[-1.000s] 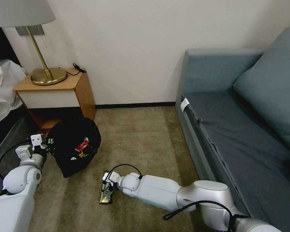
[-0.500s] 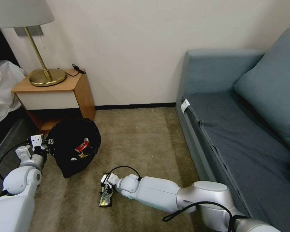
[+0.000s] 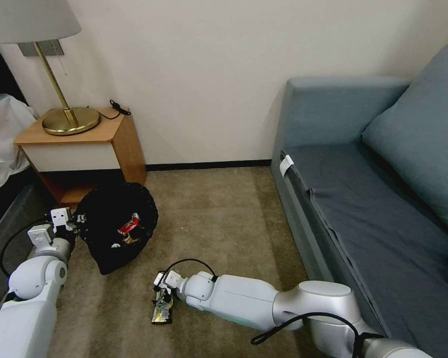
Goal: Pick up the trash bin, then pick up the garbage on the floor and place it into the trash bin.
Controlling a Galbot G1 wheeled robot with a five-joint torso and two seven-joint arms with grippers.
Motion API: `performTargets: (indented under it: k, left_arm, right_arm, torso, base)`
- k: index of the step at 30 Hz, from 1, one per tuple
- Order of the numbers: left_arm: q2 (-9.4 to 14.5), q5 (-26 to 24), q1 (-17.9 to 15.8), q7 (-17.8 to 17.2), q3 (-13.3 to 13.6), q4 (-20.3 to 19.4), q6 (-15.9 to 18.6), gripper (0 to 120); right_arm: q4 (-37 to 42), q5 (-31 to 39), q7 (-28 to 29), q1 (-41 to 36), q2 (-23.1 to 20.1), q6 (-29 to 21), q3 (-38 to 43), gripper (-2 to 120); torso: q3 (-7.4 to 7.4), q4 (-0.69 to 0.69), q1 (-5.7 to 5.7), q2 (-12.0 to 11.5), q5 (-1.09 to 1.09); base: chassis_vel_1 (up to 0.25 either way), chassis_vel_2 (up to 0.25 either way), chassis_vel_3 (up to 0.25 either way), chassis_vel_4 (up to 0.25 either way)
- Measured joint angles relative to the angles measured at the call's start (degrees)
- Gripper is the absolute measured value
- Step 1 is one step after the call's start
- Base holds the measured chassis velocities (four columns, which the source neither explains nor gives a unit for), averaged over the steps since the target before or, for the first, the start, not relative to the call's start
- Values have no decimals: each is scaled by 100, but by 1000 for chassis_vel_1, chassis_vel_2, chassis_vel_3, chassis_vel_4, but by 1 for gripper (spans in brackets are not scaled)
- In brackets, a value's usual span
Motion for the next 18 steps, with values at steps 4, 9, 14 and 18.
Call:
performTargets:
  k: [4, 9, 14, 18]
  left_arm:
    - [2, -1, 2, 5, -4, 9, -9, 4]
    - [-7, 0, -15, 12, -1, 44, -20, 4]
    - [-14, 5, -32, 23, 16, 63, -26, 4]
    - [-29, 17, -26, 26, 16, 55, -28, 4]
  right_arm:
    - [0, 5, -7, -5, 0, -23, -32, 100]
    - [32, 36, -29, -25, 0, -98, -36, 100]
    - [37, 52, -30, -43, 0, -151, -36, 100]
    - [-11, 19, -30, -42, 0, -156, -50, 100]
  torso:
    - [0, 0, 0, 0, 0]
    - [0, 0, 0, 0, 0]
    - [0, 0, 0, 0, 0]
    - [0, 0, 0, 0, 0]
  base:
    - [0, 0, 0, 0]
    - [0, 0, 0, 0]
    - [0, 0, 0, 0]
    - [0, 0, 0, 0]
